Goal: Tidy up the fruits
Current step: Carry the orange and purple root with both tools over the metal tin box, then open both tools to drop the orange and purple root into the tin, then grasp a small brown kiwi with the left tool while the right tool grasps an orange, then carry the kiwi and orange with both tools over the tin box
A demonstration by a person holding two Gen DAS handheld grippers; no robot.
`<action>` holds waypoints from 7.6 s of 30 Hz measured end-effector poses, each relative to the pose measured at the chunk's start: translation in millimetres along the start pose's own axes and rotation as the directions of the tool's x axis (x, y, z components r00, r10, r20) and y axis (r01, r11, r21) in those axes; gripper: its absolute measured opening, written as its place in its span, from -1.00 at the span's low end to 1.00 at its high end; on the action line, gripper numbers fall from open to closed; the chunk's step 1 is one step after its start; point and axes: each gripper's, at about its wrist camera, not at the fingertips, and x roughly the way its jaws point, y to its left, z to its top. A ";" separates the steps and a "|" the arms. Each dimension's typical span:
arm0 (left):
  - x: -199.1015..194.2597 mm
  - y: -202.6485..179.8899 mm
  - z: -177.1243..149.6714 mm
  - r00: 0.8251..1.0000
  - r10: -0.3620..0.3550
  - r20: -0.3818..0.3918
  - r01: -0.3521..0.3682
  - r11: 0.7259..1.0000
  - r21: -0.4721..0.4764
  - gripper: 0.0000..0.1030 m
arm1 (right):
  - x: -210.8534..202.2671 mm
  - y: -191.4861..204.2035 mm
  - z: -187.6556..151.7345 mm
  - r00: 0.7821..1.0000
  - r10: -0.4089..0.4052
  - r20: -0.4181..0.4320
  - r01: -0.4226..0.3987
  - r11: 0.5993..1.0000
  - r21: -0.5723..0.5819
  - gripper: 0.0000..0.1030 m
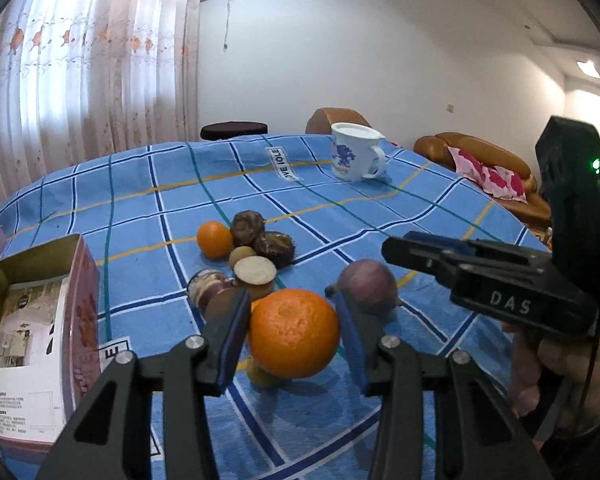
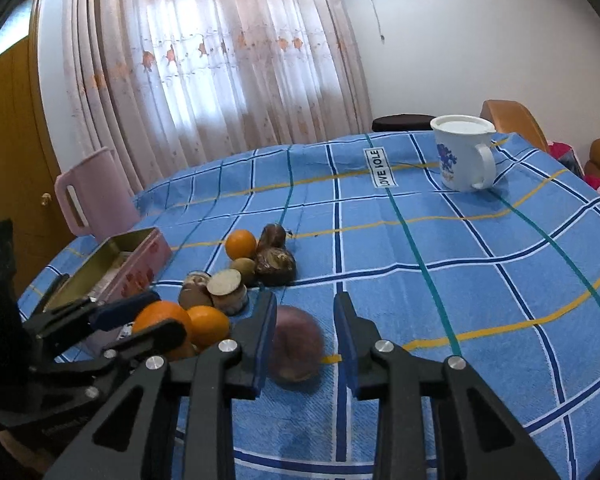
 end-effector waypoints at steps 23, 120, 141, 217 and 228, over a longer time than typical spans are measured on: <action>-14.0 39.9 -3.6 0.998 0.052 0.034 -0.049 0.994 -0.100 -0.11 | 39.8 42.1 -11.8 0.988 0.014 -0.157 -0.034 0.991 -0.129 0.05; 32.7 10.9 -14.2 0.967 0.024 -0.254 -0.020 1.000 0.017 -0.12 | 25.8 26.7 3.4 0.999 0.042 0.013 -0.042 0.999 0.004 0.36; 1.1 61.4 -8.3 0.995 0.070 -0.073 -0.078 0.990 -0.119 -0.47 | 74.7 72.8 -2.5 0.964 0.116 -0.240 -0.154 0.977 -0.146 0.09; -63.1 43.5 -1.4 0.967 0.170 0.189 -0.164 0.985 -0.050 -0.47 | 2.7 82.9 -5.7 0.975 0.169 0.141 -0.136 0.967 -0.217 -0.14; -82.8 94.6 -0.2 0.949 0.267 0.170 -0.241 0.958 -0.158 -0.47 | 7.7 118.7 19.2 0.963 0.234 0.134 -0.190 0.941 -0.280 -0.14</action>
